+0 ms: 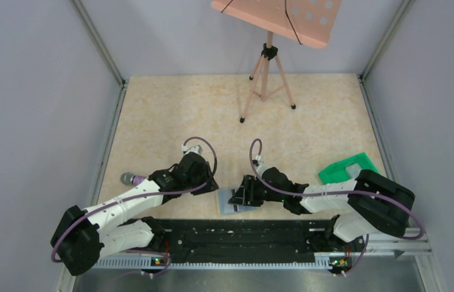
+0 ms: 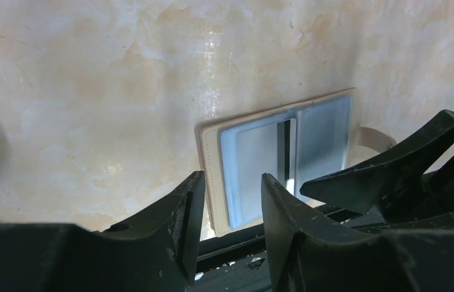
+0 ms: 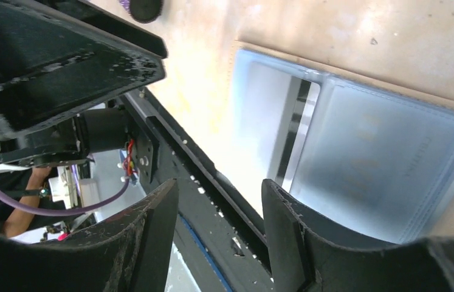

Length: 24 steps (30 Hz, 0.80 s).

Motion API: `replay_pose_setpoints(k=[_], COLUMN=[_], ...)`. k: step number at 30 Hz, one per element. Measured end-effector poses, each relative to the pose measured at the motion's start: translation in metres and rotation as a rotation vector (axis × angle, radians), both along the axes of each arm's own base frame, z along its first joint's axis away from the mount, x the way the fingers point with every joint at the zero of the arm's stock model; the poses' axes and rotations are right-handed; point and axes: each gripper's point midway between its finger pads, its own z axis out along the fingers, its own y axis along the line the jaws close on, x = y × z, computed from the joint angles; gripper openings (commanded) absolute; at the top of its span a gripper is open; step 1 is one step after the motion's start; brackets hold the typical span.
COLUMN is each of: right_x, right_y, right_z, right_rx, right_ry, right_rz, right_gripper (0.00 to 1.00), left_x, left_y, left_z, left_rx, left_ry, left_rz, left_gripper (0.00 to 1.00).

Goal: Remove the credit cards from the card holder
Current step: Remove the credit card from the card holder.

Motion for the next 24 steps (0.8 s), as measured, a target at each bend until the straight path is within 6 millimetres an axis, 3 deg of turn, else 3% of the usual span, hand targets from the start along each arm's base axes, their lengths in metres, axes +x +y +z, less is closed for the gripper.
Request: replay_pose_setpoints(k=[9,16,24], right_x=[0.002,0.008,0.016], right_y=[0.0,-0.005,-0.006], right_z=[0.016,0.009,0.001], right_rx=[0.03,-0.011,-0.062], right_ry=[-0.037,-0.042,-0.063], right_rz=[0.002,-0.039,-0.06], right_gripper=[0.52,0.47,0.45], left_x=[-0.005,-0.018,-0.031], left_y=[-0.008,-0.02,-0.028], left_z=[-0.001,-0.02,-0.042], left_rx=[-0.041,-0.11,-0.171], left_ry=[0.015,0.076,0.128], left_rz=[-0.031,-0.081,-0.115], left_gripper=[0.41,0.24,0.17])
